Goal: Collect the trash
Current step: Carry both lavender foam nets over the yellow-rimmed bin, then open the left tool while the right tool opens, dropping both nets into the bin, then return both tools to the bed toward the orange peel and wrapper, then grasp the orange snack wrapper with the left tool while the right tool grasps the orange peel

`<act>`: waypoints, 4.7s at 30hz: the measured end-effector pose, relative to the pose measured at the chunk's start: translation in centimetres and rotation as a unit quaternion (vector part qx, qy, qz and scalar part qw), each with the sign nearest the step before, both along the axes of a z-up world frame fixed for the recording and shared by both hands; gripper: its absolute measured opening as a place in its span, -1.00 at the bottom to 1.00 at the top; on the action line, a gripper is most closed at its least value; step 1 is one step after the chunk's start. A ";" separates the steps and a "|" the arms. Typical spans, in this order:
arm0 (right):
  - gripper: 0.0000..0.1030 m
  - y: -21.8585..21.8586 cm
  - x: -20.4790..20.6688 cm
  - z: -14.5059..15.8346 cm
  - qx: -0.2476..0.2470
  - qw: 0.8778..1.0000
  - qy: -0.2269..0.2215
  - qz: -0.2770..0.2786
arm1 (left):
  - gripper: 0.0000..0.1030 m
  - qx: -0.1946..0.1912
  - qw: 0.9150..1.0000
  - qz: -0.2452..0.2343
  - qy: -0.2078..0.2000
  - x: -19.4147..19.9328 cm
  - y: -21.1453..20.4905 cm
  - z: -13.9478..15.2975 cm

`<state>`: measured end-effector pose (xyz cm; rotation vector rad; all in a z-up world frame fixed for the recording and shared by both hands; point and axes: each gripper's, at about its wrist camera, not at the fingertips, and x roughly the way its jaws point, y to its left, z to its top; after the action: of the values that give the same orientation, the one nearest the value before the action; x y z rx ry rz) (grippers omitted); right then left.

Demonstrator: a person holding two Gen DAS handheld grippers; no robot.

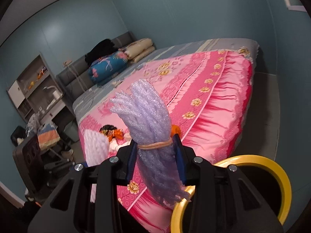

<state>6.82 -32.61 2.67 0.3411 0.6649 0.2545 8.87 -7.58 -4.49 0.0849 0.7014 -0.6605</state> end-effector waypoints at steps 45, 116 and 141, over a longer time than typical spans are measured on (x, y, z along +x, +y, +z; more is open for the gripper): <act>0.12 -9.4 -7.6 0.6 0.057 0.965 0.034 -0.253 | 0.17 -0.036 0.978 -0.167 0.122 -3.1 -13.1 -3.4; 0.53 11.5 27.5 -21.2 -0.176 0.952 0.249 -0.018 | 0.73 0.025 0.951 0.294 0.088 20.6 22.5 -12.2; -0.58 12.2 28.4 -23.0 -0.185 0.942 0.279 -0.023 | -0.92 -0.003 0.956 0.275 0.101 19.9 22.6 -14.2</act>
<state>35.22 -20.46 -20.36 0.0584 1.2431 -0.0224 28.74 15.06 -18.65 -0.1831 0.8744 -0.1346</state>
